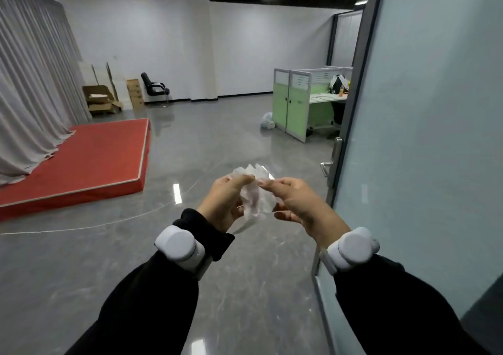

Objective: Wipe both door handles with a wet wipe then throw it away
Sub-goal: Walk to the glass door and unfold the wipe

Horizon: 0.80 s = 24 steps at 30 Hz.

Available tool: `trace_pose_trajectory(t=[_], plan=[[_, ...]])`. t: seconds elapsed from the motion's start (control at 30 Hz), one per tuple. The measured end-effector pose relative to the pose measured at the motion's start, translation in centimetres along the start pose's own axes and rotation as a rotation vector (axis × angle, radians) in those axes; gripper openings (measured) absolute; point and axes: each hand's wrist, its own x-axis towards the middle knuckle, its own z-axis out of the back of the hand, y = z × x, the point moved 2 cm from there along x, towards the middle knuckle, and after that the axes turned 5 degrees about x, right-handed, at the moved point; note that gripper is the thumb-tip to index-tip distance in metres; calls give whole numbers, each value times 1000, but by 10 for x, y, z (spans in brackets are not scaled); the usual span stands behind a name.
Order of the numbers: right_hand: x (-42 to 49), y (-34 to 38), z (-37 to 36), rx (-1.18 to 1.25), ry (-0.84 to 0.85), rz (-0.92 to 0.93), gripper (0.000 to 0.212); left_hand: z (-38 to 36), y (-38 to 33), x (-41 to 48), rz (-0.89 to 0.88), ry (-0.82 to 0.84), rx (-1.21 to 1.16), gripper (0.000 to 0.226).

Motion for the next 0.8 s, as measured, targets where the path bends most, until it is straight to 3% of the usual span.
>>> trace_pose_trajectory(t=[0.2, 0.53, 0.8], plan=[[80, -2, 12, -54, -109, -7, 51, -11, -5, 90, 69, 102, 10, 7], [247, 3, 86, -121, -252, 34, 22, -58, -5, 253, 112, 152, 67, 11], [350, 22, 170, -204, -361, 56, 24, -116, -17, 367, 134, 207, 48, 14]])
